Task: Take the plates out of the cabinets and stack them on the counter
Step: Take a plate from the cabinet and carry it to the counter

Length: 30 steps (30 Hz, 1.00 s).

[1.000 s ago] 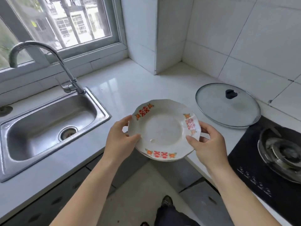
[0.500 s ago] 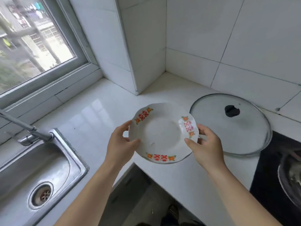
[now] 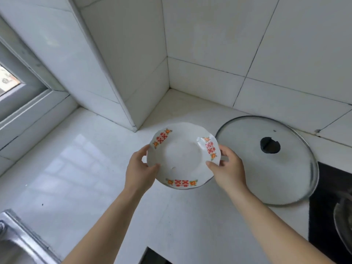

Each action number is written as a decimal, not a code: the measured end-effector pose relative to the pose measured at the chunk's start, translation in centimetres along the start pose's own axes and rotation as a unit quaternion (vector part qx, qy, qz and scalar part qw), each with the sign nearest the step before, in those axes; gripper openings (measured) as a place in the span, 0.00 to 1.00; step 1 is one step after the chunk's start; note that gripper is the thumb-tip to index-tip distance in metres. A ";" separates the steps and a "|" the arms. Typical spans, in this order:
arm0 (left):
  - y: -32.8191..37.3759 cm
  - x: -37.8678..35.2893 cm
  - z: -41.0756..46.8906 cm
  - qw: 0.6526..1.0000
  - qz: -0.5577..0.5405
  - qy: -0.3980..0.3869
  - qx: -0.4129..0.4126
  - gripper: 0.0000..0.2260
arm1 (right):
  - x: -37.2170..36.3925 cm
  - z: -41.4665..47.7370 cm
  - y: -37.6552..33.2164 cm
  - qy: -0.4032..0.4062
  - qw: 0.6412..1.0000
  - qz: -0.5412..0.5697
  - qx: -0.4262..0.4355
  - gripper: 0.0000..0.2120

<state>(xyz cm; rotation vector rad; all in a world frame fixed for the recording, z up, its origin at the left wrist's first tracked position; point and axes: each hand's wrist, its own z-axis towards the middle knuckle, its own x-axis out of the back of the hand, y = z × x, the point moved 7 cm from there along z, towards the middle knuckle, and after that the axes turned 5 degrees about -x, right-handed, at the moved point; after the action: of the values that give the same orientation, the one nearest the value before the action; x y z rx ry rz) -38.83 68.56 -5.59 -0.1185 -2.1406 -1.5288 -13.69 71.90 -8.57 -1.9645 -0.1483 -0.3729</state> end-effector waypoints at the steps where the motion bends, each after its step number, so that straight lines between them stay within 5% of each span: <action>1: 0.1 -0.3 1.2 1.000 0.005 -0.006 0.000 0.29 | -0.3 0.9 -0.1 0.007 1.000 0.000 -0.001 0.23; 30: -2.2 -7.5 23.3 0.999 0.007 -0.040 -0.015 0.29 | -6.1 19.7 -0.9 0.039 0.999 0.000 -0.031 0.22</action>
<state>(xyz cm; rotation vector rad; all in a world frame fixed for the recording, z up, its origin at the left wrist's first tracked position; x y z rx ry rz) -41.16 90.53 -16.45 -0.2082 -2.1731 -1.5726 -15.87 90.62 -17.09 -2.0083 -0.0883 -0.4584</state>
